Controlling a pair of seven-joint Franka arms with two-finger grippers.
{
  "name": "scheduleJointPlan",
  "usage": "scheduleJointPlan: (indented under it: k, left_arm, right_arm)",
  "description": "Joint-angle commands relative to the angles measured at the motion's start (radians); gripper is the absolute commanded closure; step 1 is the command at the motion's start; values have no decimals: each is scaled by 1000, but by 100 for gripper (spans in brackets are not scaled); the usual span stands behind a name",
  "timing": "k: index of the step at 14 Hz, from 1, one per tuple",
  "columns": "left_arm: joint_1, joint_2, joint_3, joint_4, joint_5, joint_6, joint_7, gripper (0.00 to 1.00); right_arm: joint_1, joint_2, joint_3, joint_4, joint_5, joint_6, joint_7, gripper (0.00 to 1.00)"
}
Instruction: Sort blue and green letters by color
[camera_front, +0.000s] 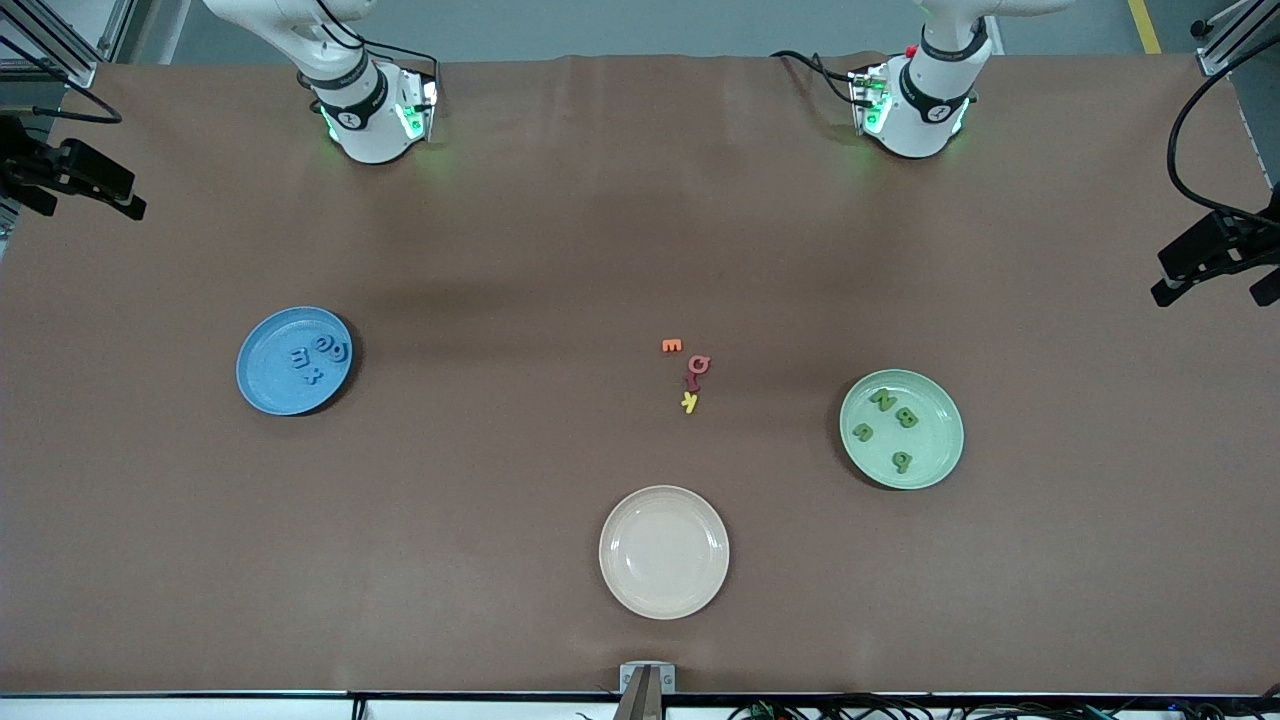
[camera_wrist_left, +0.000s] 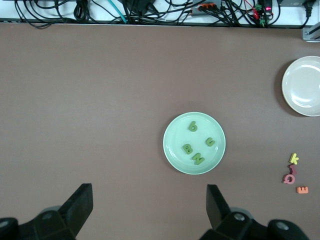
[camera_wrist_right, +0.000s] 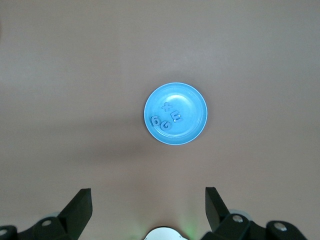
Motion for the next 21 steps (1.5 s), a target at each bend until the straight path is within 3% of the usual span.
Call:
scheduleJointPlan:
  k: [1,21]
  left_arm:
    - [8,9,2,27,-17,-23,4,0]
    - [15,3,-12,27,-7,-24,7,0]
  right_arm:
    - [-21,-20,8,-30,12,19,-39,0]
    - [-38,-20,11,-28,10,-3,-30,0]
